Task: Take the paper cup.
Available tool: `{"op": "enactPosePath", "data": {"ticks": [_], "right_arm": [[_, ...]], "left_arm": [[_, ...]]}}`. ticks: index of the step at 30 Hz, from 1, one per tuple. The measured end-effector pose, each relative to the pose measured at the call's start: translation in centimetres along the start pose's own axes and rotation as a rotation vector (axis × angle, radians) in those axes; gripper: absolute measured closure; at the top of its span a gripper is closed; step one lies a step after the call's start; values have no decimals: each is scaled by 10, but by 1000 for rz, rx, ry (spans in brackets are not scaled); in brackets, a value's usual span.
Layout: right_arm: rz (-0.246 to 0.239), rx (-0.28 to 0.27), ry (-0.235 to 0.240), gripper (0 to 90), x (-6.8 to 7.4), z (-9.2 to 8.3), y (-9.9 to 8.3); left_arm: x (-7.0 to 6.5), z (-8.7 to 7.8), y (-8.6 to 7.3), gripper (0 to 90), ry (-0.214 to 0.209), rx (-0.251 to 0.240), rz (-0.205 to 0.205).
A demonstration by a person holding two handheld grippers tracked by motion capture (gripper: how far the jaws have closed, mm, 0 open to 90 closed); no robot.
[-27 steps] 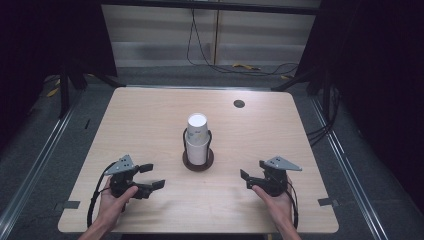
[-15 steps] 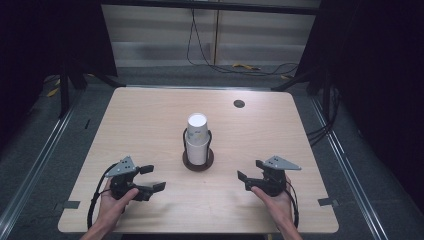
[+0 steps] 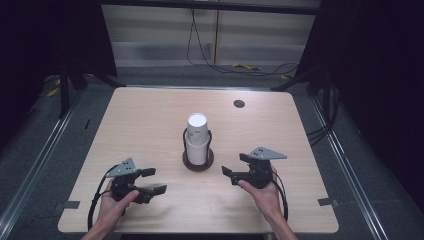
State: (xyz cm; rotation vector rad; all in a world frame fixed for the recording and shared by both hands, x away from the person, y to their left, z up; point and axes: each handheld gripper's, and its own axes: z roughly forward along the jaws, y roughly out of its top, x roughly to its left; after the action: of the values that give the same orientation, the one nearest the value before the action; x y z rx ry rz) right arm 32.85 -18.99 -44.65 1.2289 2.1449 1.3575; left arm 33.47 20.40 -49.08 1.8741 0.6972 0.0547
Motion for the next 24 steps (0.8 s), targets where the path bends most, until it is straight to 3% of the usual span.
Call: {"op": "enactPosePath", "data": {"ticks": [4,12,15,19,24], "right_arm": [[-15,-5,28,179,3,1,10],[-34,-25,81,177,9,5,33],[-42,-21,81,179,10,8,39],[-78,-17,85,196,12,14,53],[-101,-15,106,199,15,21,68]], "left_arm": [[-1,2,0,167,22,31,36],[-4,3,-1,167,18,33,37],[-4,4,-1,167,15,37,41],[-2,1,0,167,37,21,20],[-1,-1,-2,167,45,29,23]]}}
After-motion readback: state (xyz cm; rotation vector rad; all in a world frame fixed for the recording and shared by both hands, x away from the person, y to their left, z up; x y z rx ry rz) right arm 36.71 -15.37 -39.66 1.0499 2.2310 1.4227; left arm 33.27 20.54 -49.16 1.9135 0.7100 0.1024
